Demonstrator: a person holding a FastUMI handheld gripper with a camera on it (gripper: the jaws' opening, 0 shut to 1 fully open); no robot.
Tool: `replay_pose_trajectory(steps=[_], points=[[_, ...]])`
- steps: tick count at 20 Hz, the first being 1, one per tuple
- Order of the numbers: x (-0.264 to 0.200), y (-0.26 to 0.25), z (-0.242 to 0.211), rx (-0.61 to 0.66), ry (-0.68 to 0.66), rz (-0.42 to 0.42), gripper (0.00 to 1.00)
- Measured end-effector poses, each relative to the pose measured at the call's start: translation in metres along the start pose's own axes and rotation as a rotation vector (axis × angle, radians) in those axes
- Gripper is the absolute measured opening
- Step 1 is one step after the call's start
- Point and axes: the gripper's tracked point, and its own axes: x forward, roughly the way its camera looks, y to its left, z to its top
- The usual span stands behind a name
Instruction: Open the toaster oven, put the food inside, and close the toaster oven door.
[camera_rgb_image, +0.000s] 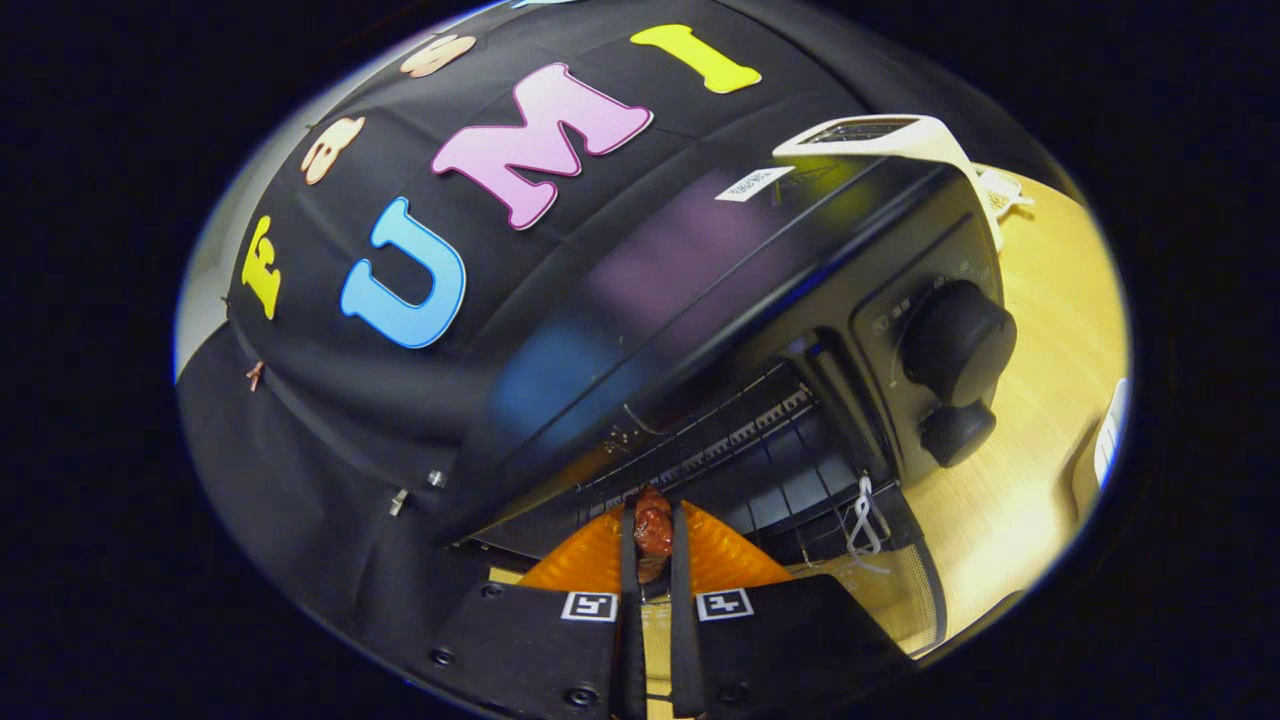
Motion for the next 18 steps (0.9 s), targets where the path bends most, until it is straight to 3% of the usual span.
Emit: replay_pose_trajectory(steps=[2, 5, 9, 13, 18], points=[[0.003, -0.013, 0.002, -0.132, -0.009, -0.093, 0.20], [-0.003, -0.037, 0.009, -0.343, -0.017, -0.246, 0.40], [-0.015, -0.045, 0.015, -0.524, -0.010, -0.316, 0.85], [-0.043, -0.043, 0.021, -0.588, -0.046, -0.351, 1.00], [-0.078, -0.037, 0.024, -0.594, -0.060, -0.354, 1.00]])
